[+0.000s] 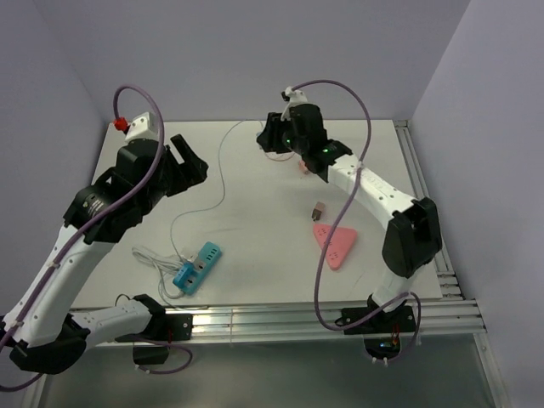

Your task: Insert the plug

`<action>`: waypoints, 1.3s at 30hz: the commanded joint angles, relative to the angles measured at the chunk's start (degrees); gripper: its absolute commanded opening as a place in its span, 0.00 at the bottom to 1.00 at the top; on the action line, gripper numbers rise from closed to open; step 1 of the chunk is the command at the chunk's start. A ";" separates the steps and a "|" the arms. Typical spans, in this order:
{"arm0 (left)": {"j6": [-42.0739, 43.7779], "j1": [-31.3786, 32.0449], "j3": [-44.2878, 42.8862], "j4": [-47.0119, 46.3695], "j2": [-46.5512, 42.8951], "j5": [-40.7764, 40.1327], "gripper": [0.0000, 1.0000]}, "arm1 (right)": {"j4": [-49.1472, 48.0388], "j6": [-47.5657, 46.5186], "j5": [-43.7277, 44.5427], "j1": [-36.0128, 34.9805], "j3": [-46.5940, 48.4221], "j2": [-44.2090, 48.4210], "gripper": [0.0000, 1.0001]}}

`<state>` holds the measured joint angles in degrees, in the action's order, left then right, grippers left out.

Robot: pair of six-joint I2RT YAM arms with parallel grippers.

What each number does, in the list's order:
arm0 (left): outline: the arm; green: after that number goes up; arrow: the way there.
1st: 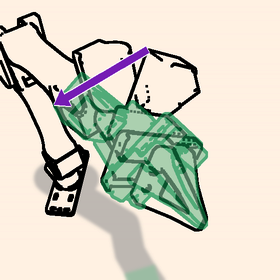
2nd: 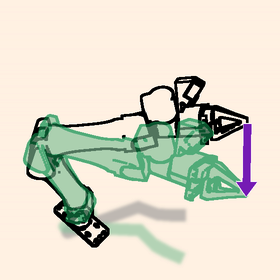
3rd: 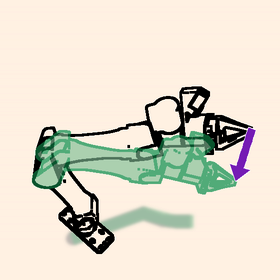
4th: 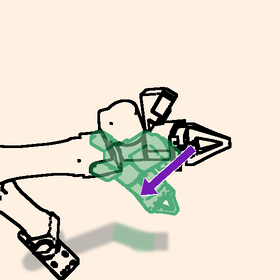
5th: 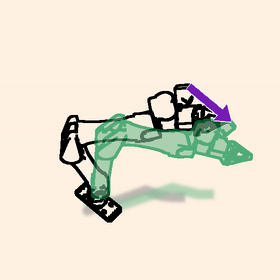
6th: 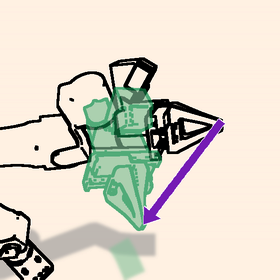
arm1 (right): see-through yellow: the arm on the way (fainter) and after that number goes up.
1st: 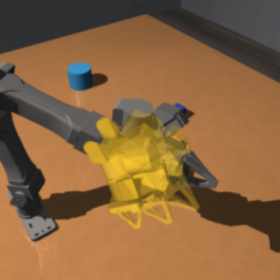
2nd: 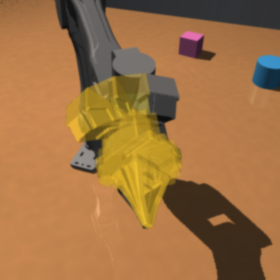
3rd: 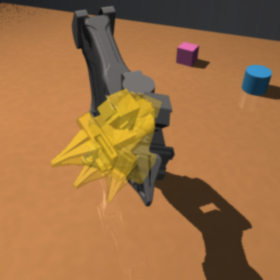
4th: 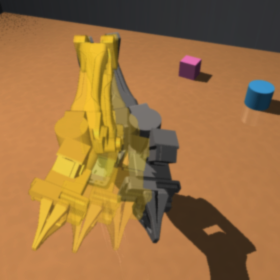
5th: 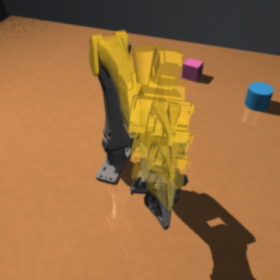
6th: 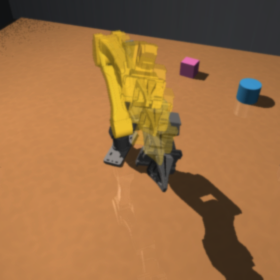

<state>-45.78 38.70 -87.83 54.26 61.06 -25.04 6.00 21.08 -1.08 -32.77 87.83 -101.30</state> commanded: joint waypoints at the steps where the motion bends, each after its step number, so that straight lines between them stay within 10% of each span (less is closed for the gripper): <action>1: 4.73 -4.41 -0.23 -4.60 1.43 10.96 0.79 | 0.58 -8.66 -14.06 2.01 -2.58 6.88 0.00; 12: 12.38 -13.64 -10.61 3.31 13.11 37.24 0.83 | 6.13 -25.38 -33.89 -4.30 -20.06 21.39 0.00; 26: 6.32 -14.35 15.14 -10.48 8.91 64.03 0.79 | 10.52 -29.08 -30.12 -13.01 -22.09 32.30 0.00; 39: -1.50 -14.35 21.03 -19.00 4.34 66.60 0.79 | 9.12 -27.85 -28.98 -15.65 -22.79 31.07 0.00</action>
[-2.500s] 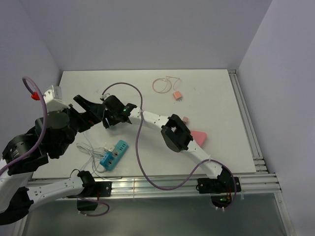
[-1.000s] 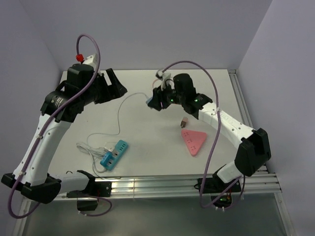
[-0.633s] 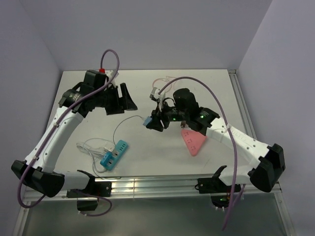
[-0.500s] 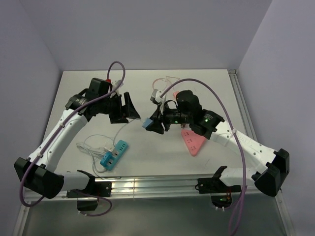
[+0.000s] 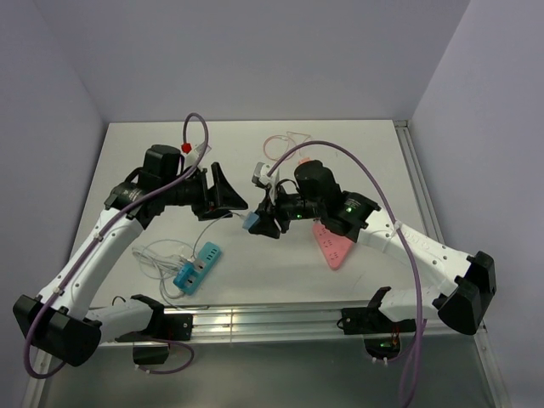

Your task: Insert the plug

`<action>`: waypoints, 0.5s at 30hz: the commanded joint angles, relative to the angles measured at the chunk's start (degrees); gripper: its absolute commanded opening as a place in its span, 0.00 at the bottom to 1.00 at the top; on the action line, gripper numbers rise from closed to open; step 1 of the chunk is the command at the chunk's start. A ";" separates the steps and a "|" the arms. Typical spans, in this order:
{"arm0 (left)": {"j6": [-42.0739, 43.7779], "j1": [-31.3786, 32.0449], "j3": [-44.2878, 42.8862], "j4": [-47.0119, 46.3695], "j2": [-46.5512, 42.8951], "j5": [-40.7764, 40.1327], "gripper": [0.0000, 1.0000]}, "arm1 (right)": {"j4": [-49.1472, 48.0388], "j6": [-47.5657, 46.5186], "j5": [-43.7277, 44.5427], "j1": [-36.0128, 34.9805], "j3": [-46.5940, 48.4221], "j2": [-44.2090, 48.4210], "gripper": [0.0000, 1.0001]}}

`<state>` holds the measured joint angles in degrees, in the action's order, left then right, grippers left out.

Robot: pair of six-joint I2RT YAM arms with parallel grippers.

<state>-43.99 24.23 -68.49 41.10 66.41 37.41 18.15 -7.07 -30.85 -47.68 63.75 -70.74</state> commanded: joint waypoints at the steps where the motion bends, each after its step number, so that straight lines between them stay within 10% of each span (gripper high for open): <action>1: -4.17 0.12 2.65 -6.38 -1.11 5.90 0.79 | -3.21 0.30 0.97 -0.75 1.47 0.43 0.00; 15: -2.95 0.47 5.29 -6.74 -1.38 11.02 0.74 | -5.58 1.09 0.18 -0.92 2.52 0.69 0.00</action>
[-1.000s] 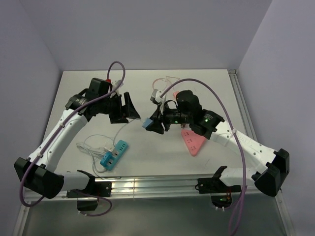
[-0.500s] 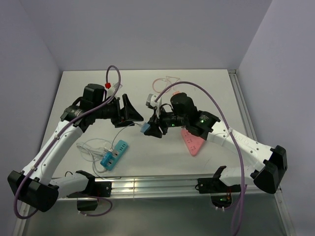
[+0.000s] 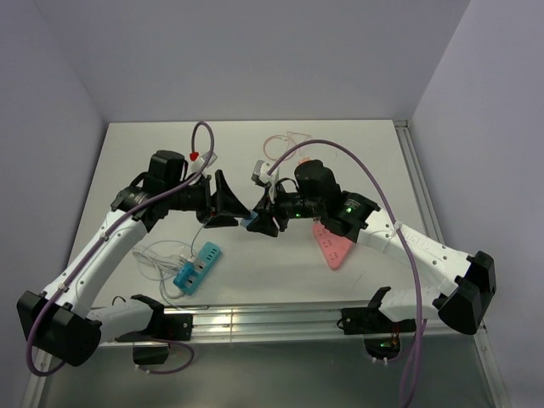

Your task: Insert the plug

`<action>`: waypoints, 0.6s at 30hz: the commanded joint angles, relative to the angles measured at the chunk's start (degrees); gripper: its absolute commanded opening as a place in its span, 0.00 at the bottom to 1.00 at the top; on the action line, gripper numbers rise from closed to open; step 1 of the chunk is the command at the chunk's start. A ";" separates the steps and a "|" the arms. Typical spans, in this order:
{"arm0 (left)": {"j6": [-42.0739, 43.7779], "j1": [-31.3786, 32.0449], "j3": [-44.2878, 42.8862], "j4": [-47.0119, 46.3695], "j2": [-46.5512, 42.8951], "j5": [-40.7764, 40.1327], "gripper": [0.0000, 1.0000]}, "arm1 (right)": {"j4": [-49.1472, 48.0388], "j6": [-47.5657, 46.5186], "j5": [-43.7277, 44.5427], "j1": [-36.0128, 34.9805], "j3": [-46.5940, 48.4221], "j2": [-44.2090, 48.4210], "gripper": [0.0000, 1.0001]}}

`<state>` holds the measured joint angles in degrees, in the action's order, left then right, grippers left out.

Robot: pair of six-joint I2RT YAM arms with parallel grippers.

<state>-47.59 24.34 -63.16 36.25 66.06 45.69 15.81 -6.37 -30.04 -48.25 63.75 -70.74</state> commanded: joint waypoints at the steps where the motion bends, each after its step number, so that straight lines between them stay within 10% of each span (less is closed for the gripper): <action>1: 0.75 0.36 0.22 -1.80 -0.94 2.82 0.73 | -3.33 0.48 -0.81 -0.44 2.44 0.78 0.00; 18: -0.75 2.64 1.02 -4.70 -1.02 3.17 0.45 | -5.18 1.71 -3.53 -1.06 3.14 -0.27 0.00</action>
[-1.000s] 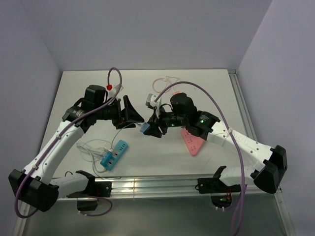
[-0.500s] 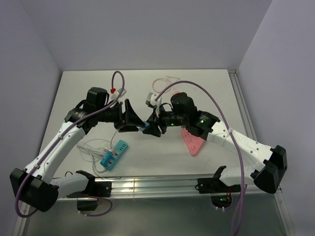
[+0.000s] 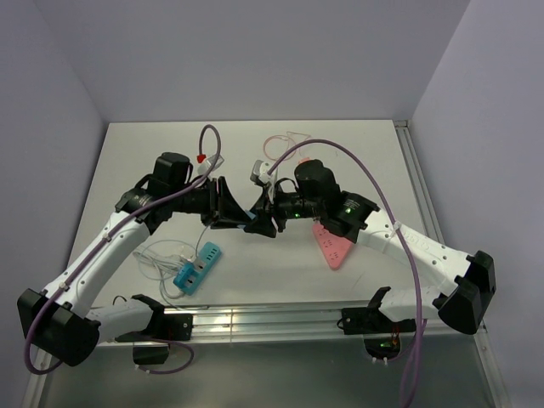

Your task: Insert the plug

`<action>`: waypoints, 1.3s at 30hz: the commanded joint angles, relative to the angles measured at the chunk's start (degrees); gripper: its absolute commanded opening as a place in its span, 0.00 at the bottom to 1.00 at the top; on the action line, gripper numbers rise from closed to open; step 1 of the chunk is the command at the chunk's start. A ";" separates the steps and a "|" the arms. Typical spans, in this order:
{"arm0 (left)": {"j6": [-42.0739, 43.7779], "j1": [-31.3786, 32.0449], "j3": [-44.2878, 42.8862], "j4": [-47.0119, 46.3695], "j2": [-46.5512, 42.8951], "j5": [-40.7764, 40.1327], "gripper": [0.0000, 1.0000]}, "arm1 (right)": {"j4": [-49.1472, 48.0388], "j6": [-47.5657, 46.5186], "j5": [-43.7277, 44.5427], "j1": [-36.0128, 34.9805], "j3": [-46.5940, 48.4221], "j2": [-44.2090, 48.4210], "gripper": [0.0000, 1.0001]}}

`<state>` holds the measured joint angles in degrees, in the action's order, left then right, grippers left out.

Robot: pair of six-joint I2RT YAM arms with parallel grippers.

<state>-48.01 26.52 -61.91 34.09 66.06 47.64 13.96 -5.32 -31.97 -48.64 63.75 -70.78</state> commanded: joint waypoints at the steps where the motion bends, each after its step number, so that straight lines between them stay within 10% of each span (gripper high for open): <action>1: -0.33 0.55 -0.23 -2.62 -1.02 1.23 0.43 | -3.49 0.75 -1.78 -0.75 3.14 -0.41 0.00; 7: -1.39 0.90 0.65 -4.30 -1.72 1.68 0.00 | -5.08 2.86 -1.35 -0.84 2.08 -0.23 0.00; 10: 1.77 0.72 -2.24 1.66 -1.82 -6.83 0.00 | -2.89 4.97 1.98 -0.84 2.52 -0.67 0.54; 13: 3.97 -0.41 -5.23 8.18 -1.64 -18.70 0.00 | -0.69 8.74 7.17 -0.14 -0.36 1.08 0.72; 22: 5.03 -2.71 -5.15 7.05 -4.01 -31.81 0.00 | -1.04 24.99 17.97 13.54 -18.03 16.28 0.75; 33: 5.99 -2.71 -1.55 2.39 -4.36 -25.58 0.00 | 5.82 43.20 23.71 42.98 -28.05 13.83 0.75; 39: 6.79 -2.71 -0.50 1.78 -5.15 -23.56 0.00 | 7.93 44.17 26.52 47.05 -29.90 13.22 0.76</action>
<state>-42.70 23.92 -62.67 39.31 62.67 21.37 21.93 36.84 -6.92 -2.74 34.00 -57.82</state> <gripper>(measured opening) 0.369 0.755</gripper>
